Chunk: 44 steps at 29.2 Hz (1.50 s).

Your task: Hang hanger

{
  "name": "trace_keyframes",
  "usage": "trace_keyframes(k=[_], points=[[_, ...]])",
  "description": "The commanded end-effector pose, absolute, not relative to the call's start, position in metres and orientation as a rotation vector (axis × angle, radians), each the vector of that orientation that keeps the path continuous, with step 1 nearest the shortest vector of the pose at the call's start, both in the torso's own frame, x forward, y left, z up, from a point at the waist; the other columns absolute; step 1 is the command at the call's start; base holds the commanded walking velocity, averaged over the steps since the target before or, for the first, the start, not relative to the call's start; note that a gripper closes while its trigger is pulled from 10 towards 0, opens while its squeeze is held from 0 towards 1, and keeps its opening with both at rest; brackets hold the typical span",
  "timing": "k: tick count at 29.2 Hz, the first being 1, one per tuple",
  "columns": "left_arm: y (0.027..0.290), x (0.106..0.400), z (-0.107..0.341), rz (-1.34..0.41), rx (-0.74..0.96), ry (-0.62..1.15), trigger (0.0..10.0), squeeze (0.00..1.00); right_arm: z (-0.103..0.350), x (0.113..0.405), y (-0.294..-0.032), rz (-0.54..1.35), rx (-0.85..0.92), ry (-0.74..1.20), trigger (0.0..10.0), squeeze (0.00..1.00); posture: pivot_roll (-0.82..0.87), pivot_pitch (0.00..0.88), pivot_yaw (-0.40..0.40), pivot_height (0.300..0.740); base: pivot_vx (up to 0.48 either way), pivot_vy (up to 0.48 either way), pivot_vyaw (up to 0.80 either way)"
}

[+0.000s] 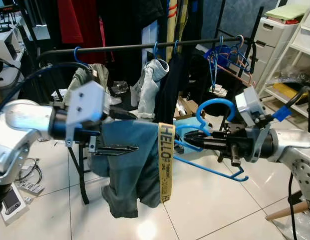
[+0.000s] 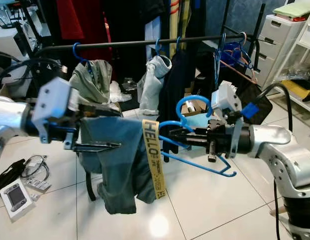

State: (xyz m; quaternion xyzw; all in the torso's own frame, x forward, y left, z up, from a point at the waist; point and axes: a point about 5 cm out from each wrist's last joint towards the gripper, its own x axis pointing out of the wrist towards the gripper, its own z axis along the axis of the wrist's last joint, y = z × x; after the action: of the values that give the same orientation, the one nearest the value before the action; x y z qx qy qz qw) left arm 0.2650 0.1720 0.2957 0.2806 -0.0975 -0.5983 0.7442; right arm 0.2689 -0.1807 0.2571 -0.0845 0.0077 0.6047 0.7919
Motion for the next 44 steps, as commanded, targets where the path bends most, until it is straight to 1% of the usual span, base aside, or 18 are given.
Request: trace_keyframes(k=[1,2,3,4,5,6,8,15,20,23,24,26,27,28,29,30,31,44], points=[[0.175,0.266,0.292,-1.322,0.581,-0.193,10.0,1.0,0.264,0.268,-0.182,1.304,-0.184,-0.015,0.0,0.0,-0.08,0.0,0.008,0.74,0.0,0.0,0.0],[0.184,0.268,0.29,-1.297,0.541,-0.185,10.0,1.0,0.266,0.266,-0.183,1.31,-0.177,-0.02,0.0,0.0,-0.08,0.0,0.01,0.74,0.0,0.0,0.0],[0.184,0.268,0.29,-1.297,0.541,-0.185,10.0,1.0,0.266,0.266,-0.183,1.31,-0.177,-0.02,0.0,0.0,-0.08,0.0,0.01,0.74,0.0,0.0,0.0],[0.197,0.274,0.284,-1.243,0.499,-0.162,10.0,1.0,0.269,0.264,-0.184,1.324,-0.168,-0.026,0.0,0.0,-0.08,0.0,0.01,0.74,0.0,0.0,0.0],[0.197,0.274,0.284,-1.243,0.499,-0.162,10.0,1.0,0.269,0.264,-0.184,1.324,-0.168,-0.026,0.0,0.0,-0.08,0.0,0.01,0.74,0.0,0.0,0.0],[0.206,0.277,0.279,-1.203,0.473,-0.146,10.0,1.0,0.271,0.262,-0.185,1.334,-0.163,-0.03,0.0,0.0,-0.09,0.0,0.011,0.74,0.0,0.0,0.0],[0.212,0.28,0.273,-1.174,0.455,-0.128,10.0,1.0,0.273,0.261,-0.185,1.343,-0.159,-0.035,0.0,0.0,-0.09,0.0,0.011,0.74,0.0,0.0,0.0],[0.217,0.283,0.267,-1.148,0.43,-0.116,10.0,1.0,0.274,0.261,-0.184,1.35,-0.156,-0.039,0.0,0.0,-0.09,0.0,0.011,0.74,0.0,0.0,0.0],[0.227,0.282,0.247,-1.143,0.277,-0.089,10.0,1.0,0.276,0.26,-0.184,1.349,-0.155,-0.052,0.0,0.0,-0.09,0.0,0.011,0.74,0.0,0.0,0.0],[0.227,0.282,0.247,-1.143,0.277,-0.089,10.0,1.0,0.276,0.26,-0.184,1.349,-0.155,-0.052,0.0,0.0,-0.09,0.0,0.011,0.74,0.0,0.0,0.0],[0.226,0.278,0.242,-1.182,0.229,-0.076,10.0,1.0,0.276,0.26,-0.183,1.347,-0.154,-0.055,0.0,0.0,-0.09,0.0,0.011,0.74,0.0,0.0,0.0],[0.226,0.278,0.242,-1.182,0.229,-0.076,10.0,1.0,0.276,0.26,-0.183,1.347,-0.154,-0.055,0.0,0.0,-0.09,0.0,0.011,0.74,0.0,0.0,0.0],[0.221,0.267,0.236,-1.27,0.181,-0.052,0.0,0.88,0.276,0.261,-0.183,1.345,-0.152,-0.059,0.0,0.0,-0.09,0.0,0.01,0.74,0.0,0.0,0.0],[0.221,0.267,0.236,-1.27,0.181,-0.052,0.0,0.88,0.276,0.261,-0.183,1.345,-0.152,-0.059,0.0,0.0,-0.09,0.0,0.01,0.74,0.0,0.0,0.0],[0.217,0.26,0.232,-1.323,0.148,-0.038,0.0,0.5,0.276,0.261,-0.182,1.345,-0.149,-0.061,0.0,0.0,-0.09,0.0,0.011,0.74,0.0,0.0,0.0],[0.217,0.26,0.232,-1.323,0.148,-0.038,0.0,0.5,0.276,0.261,-0.182,1.345,-0.149,-0.061,0.0,0.0,-0.09,0.0,0.011,0.74,0.0,0.0,0.0],[0.215,0.256,0.23,-1.349,0.127,-0.034,0.0,0.0,0.276,0.261,-0.182,1.344,-0.146,-0.064,0.0,0.0,-0.09,0.0,0.012,0.74,0.0,0.0,0.0],[0.209,0.257,0.224,-1.352,0.104,-0.053,0.0,0.0,0.278,0.261,-0.181,1.343,-0.134,-0.07,0.0,0.0,-0.09,0.0,0.011,0.74,0.0,0.0,0.0]])
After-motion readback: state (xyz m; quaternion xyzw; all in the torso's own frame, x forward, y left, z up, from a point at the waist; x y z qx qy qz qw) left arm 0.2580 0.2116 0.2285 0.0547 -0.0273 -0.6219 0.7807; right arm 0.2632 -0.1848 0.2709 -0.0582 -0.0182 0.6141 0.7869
